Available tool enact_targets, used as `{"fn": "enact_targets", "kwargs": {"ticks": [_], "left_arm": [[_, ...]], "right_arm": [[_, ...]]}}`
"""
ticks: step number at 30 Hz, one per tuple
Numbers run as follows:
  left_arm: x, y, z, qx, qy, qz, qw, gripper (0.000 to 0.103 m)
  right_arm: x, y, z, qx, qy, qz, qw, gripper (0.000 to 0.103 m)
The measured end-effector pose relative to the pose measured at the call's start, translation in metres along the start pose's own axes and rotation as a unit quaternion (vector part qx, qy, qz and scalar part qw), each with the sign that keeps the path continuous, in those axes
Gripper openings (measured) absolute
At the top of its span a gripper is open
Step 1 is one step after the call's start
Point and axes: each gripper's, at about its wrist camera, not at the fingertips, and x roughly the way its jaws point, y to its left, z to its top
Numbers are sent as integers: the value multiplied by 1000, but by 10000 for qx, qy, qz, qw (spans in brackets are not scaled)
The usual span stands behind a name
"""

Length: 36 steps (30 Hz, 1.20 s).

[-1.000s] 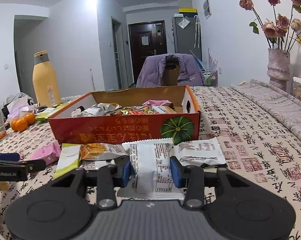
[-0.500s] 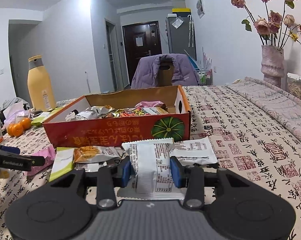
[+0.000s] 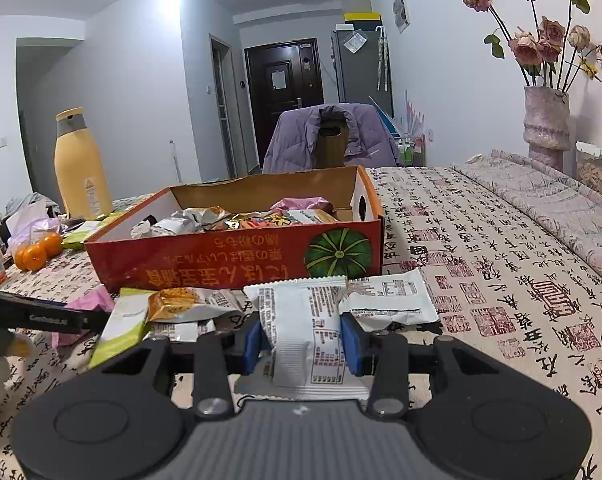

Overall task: Organize snacks
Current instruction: 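Grasp a white packet with the right gripper while the left gripper grasps a pink packet, then carry both packets into the cardboard box and open both grippers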

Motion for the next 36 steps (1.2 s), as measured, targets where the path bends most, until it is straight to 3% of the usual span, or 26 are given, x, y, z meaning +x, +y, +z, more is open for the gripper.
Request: {"fn": "enact_targets", "kwargs": {"ticks": [9,16,21,36], "left_arm": [[-18,-5,-12,-37,-233,53,9997,66],[-45,-10,-12,-214,-662,79,9975,66],[-61,-17,-4,-291,-1020,39,9944,66],[-65,-41,35,-353,-1505,-137,9879,66]], "right_arm": [[1,2,-2,-9,23,27,10000,40],[0,4,-1,-26,6,73,10000,40],[0,7,2,-76,-36,108,9999,40],[3,14,44,-245,-553,89,9981,40]]}}
